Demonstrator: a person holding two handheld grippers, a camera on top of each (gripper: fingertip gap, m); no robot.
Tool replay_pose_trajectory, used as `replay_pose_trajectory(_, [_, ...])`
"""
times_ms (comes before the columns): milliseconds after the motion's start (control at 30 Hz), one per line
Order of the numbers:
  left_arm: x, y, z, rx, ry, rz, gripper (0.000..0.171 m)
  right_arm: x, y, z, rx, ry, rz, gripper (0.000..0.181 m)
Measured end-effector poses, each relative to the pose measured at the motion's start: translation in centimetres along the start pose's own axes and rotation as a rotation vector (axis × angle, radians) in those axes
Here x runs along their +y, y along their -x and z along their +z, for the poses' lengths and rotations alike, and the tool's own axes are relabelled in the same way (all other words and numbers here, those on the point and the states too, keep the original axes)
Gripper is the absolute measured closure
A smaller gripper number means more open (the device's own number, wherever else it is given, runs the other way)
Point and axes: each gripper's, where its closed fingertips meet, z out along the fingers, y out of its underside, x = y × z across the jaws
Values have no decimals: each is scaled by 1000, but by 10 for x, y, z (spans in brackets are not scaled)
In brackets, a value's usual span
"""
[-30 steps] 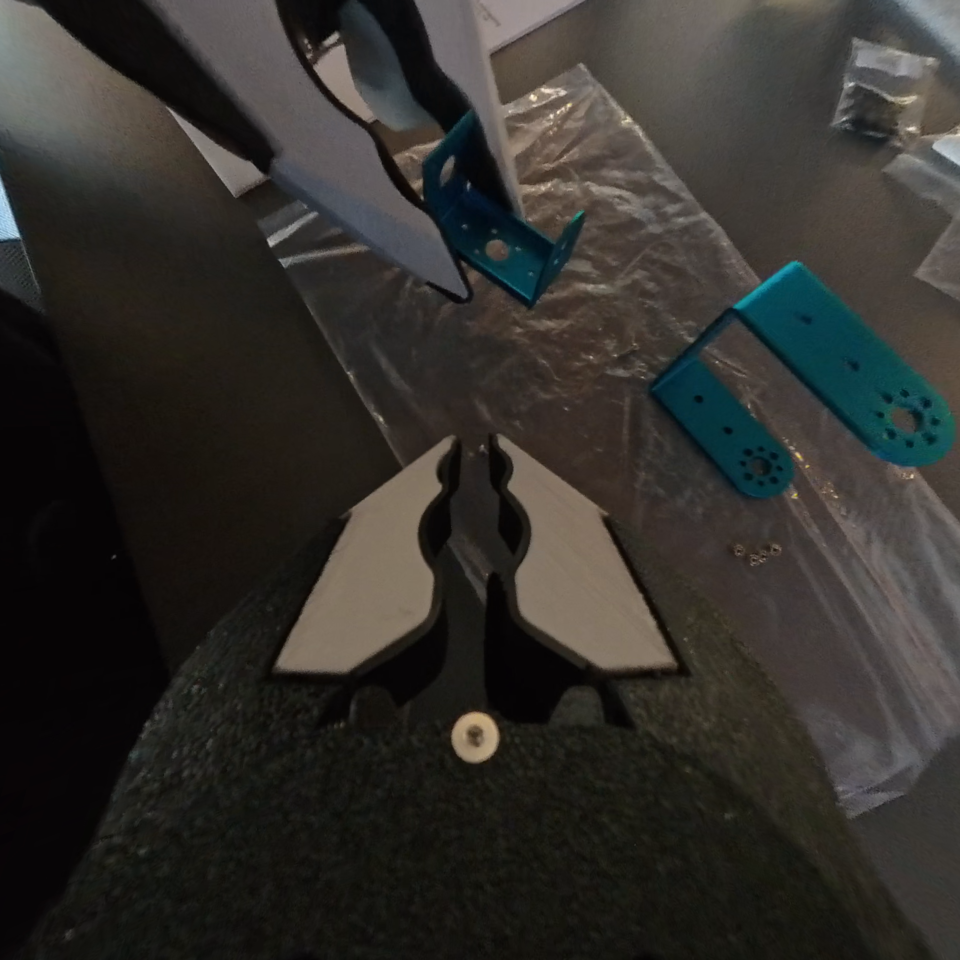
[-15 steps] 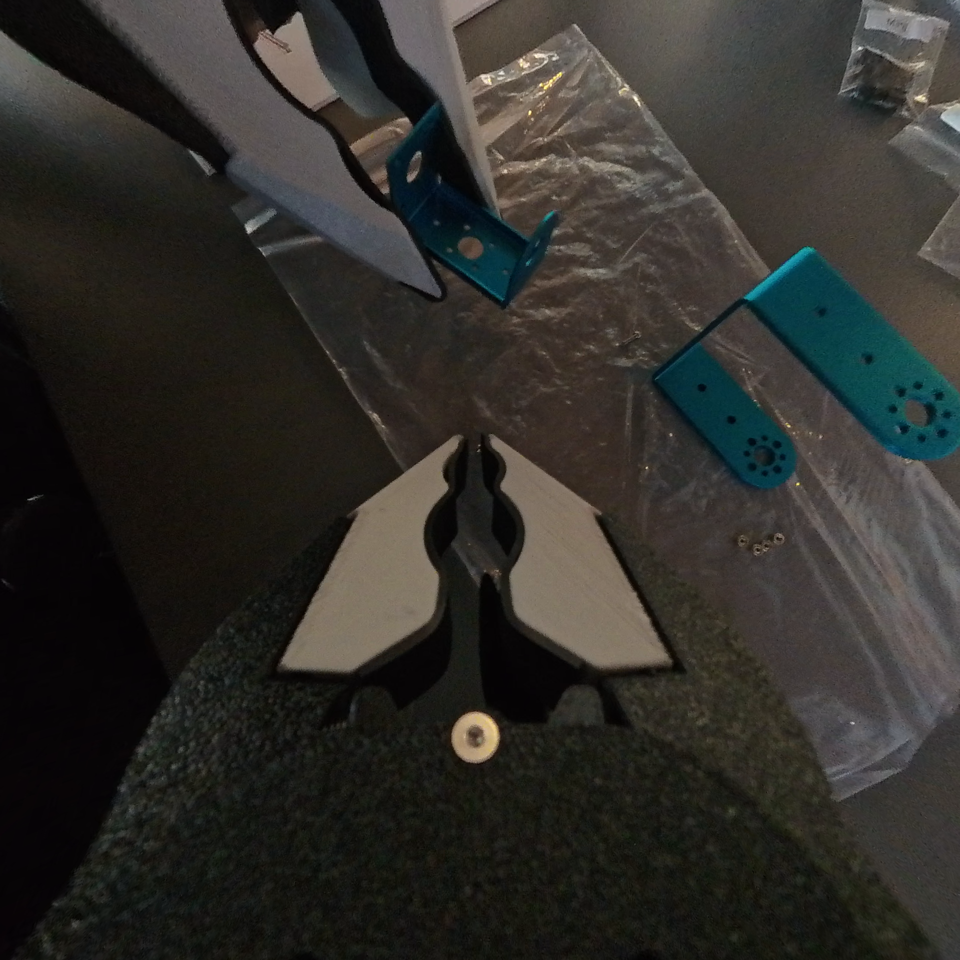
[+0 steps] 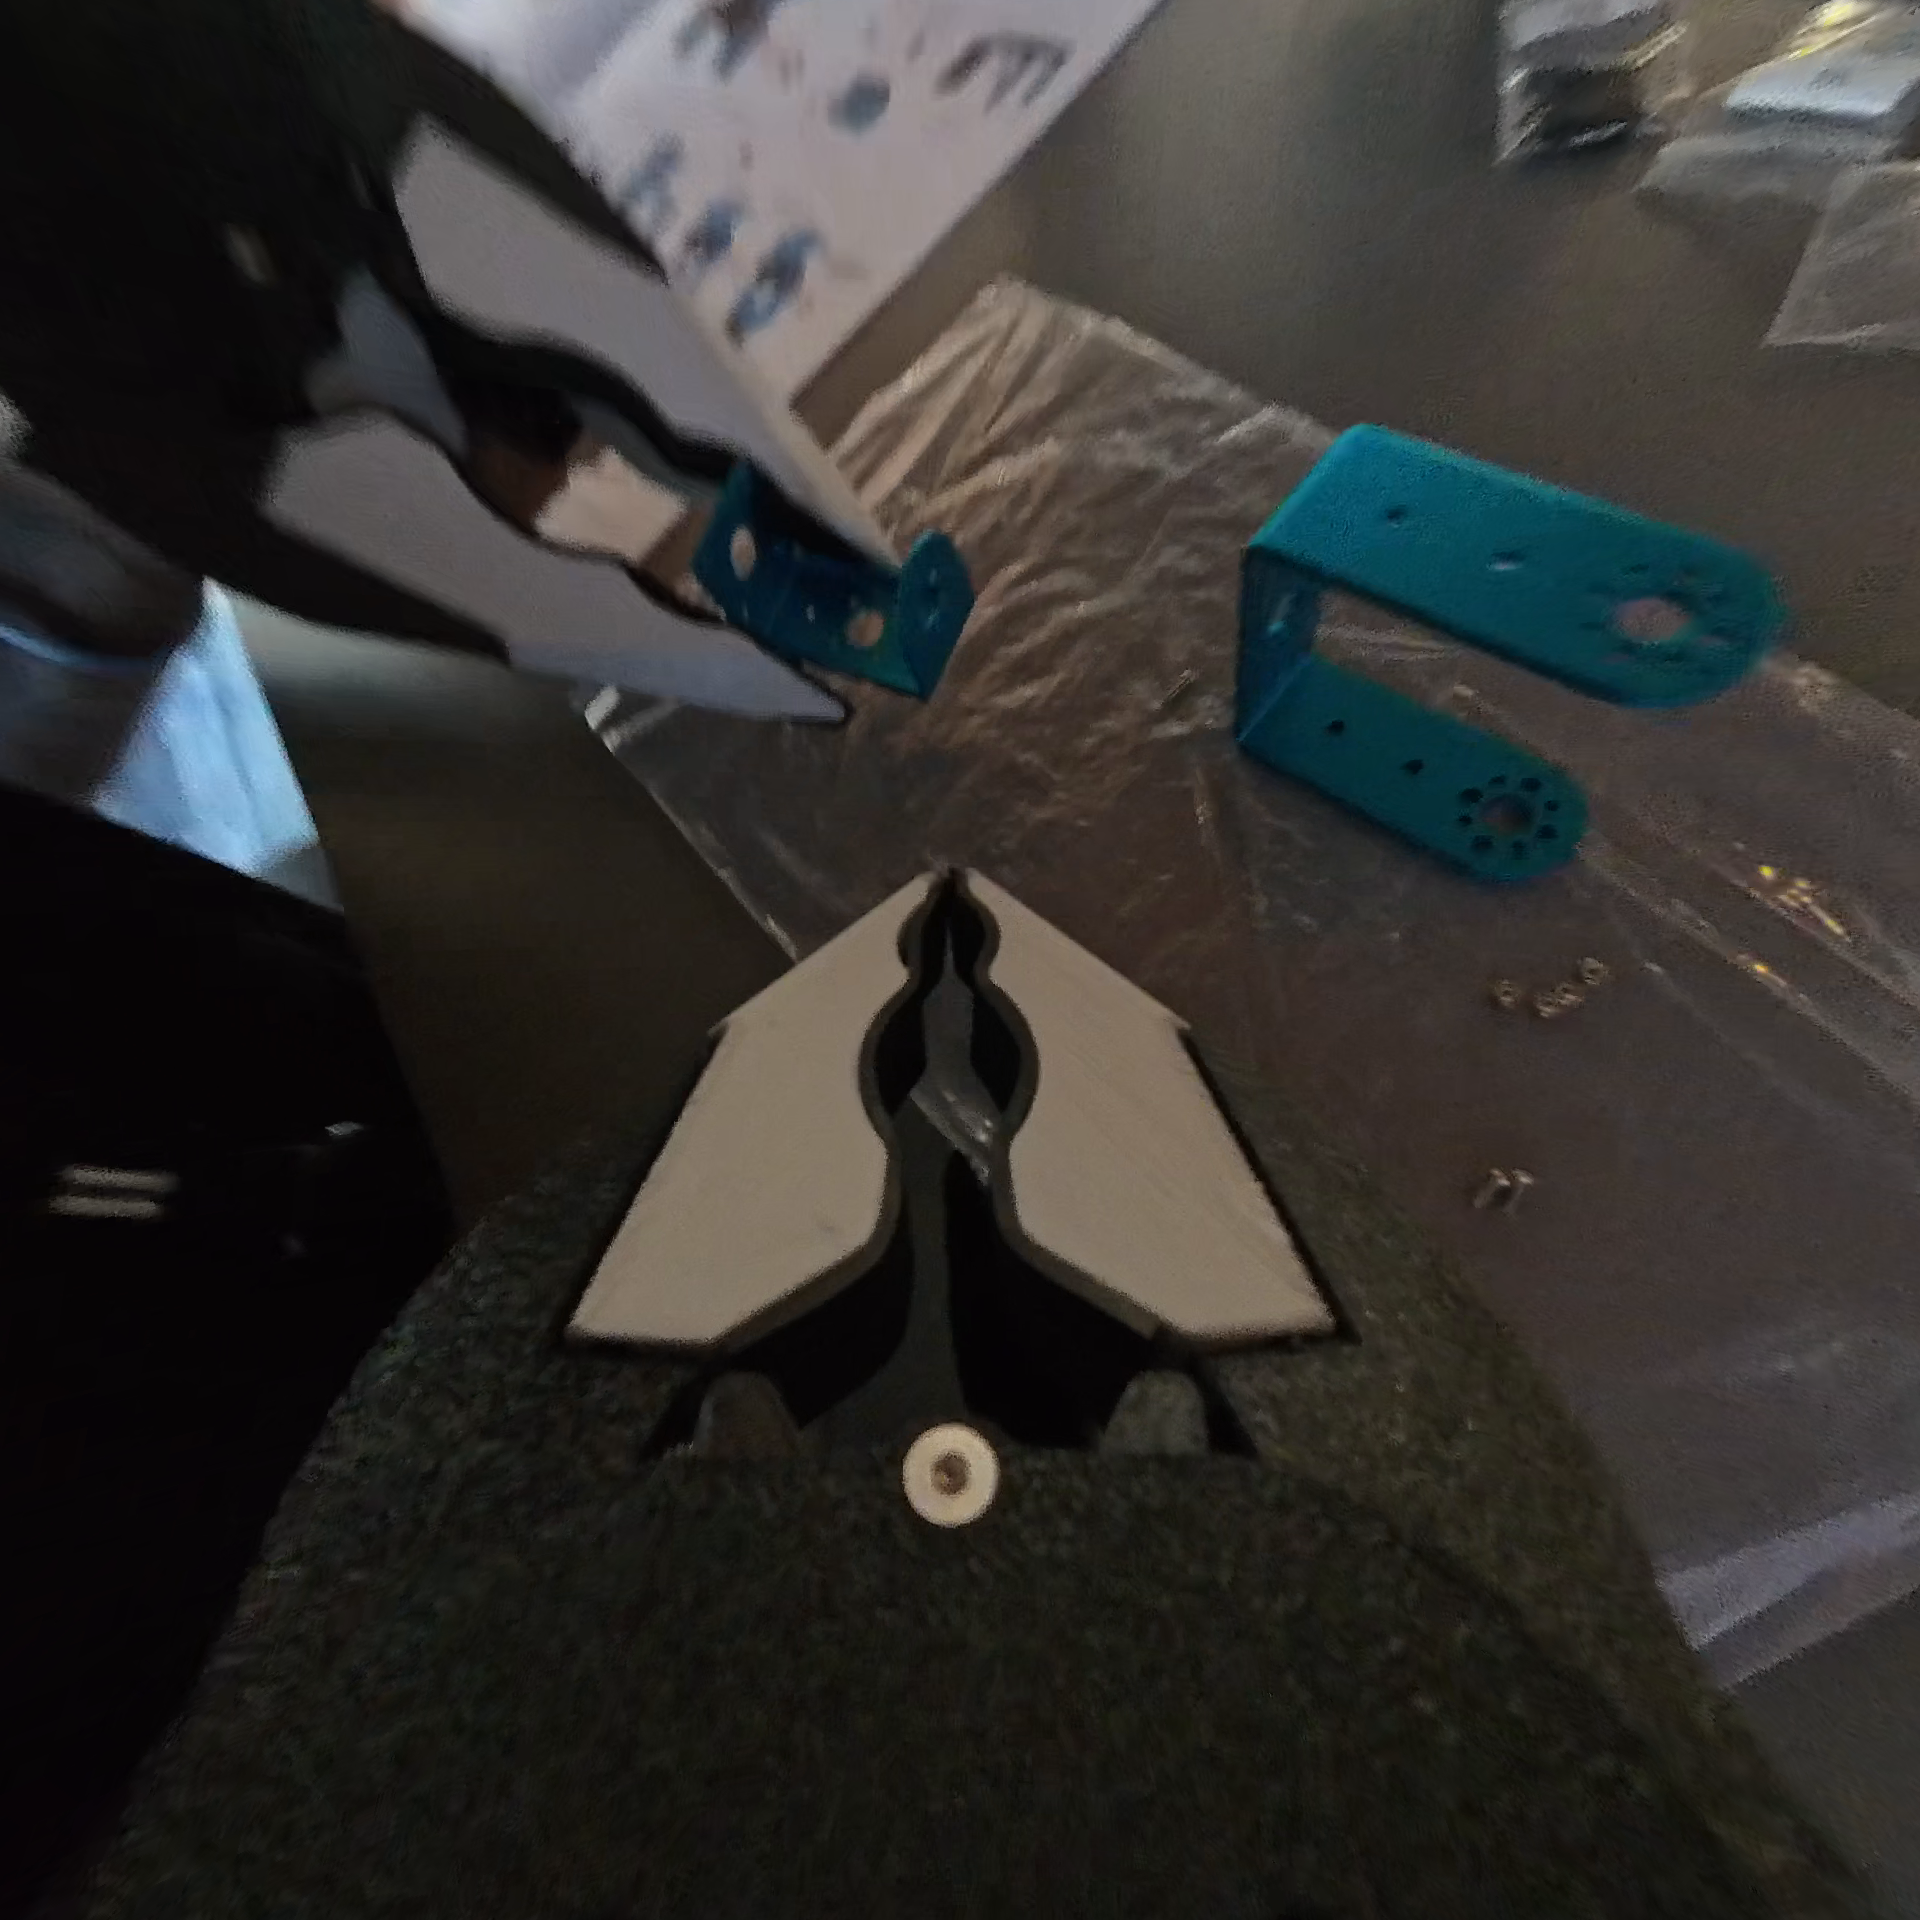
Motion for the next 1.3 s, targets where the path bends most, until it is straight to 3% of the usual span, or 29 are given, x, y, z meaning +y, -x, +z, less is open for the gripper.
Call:
replay_pose_trajectory(100, [-5, 0, 6, -9, 2, -11, 147, -20, -6, -20, -92, -155, 185, 181])
replay_pose_trajectory(267, [-18, -6, 18, -19, -15, 20, 147, -46, -4, -46, -413, -399, 521, 181])
replay_pose_trajectory(400, [-34, -10, 25, -38, -50, 30, 147, -48, -5, -49, -504, -455, 620, 181])
replay_pose_trajectory(467, [-39, -13, 28, -35, -58, 35, 147, -45, -7, -46, -477, -440, 618, 181])
replay_pose_trajectory(533, [-32, -1, 29, -102, -24, 66, 147, -32, -11, -40, -349, -360, 532, 181])
replay_pose_trajectory(633, [-16, 17, 26, -169, 36, 84, 147, -3, -17, -27, -74, -123, 230, 180])
replay_pose_trajectory(767, [-11, 21, 22, -166, 34, 62, 147, 20, -35, -25, 200, 131, -139, 160])
replay_pose_trajectory(833, [-12, 20, 20, -169, 34, 78, 147, 24, -31, -24, 153, 173, -245, 169])
replay_pose_trajectory(900, [-13, 18, 19, -164, 26, 83, 147, 21, -13, -20, 2, 173, -314, 167])
replay_pose_trajectory(1033, [-13, 13, 18, -139, 23, 72, 147, 15, -9, -14, -104, 208, -547, 169])
replay_pose_trajectory(1100, [-11, 11, 15, -139, 35, 79, 147, 19, -5, -8, -212, 245, -576, 168])
replay_pose_trajectory(1300, [-2, 6, 6, -157, 59, 43, 147, 21, -7, 5, -325, 293, -608, 171])
